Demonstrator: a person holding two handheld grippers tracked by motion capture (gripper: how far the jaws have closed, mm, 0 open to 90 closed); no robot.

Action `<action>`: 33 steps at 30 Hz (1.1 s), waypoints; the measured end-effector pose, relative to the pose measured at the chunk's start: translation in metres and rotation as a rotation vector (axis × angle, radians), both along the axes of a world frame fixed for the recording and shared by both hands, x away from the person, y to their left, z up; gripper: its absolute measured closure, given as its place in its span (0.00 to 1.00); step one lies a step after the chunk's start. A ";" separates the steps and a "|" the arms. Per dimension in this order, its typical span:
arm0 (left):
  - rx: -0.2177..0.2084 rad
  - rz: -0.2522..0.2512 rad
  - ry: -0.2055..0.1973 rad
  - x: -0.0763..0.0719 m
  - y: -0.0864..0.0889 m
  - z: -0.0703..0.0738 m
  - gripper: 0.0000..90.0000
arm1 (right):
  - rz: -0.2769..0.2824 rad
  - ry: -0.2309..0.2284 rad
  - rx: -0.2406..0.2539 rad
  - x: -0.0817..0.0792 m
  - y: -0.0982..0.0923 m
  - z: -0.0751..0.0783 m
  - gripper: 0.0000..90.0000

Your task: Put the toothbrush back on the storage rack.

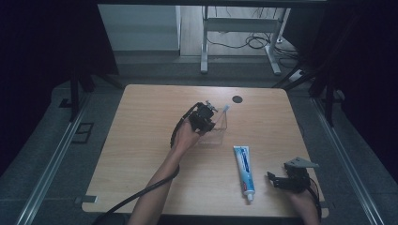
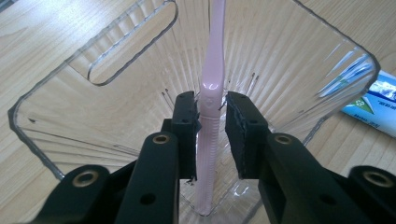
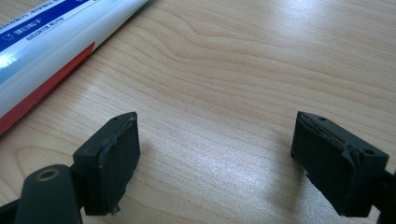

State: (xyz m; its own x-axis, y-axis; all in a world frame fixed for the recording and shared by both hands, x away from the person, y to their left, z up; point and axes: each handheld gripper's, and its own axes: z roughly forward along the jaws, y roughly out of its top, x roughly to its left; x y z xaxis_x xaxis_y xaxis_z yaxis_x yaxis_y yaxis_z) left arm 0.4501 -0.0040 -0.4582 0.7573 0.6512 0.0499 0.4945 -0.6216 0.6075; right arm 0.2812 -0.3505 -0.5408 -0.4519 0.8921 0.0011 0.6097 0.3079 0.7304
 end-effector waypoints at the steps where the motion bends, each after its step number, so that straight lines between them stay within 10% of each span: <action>1: 0.000 0.001 -0.001 0.000 0.000 0.000 0.80 | 0.000 0.000 0.000 0.000 0.000 0.000 0.17; 33: -0.105 0.001 -0.009 -0.016 0.015 0.025 0.47 | -0.001 -0.001 -0.001 0.000 0.000 0.000 0.17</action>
State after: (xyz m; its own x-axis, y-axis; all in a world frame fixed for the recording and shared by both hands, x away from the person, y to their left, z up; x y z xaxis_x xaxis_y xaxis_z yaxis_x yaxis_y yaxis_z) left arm 0.4346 0.0111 -0.4330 0.7562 0.6543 -0.0116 0.4894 -0.5537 0.6737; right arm 0.2812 -0.3504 -0.5408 -0.4510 0.8925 -0.0002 0.6092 0.3080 0.7307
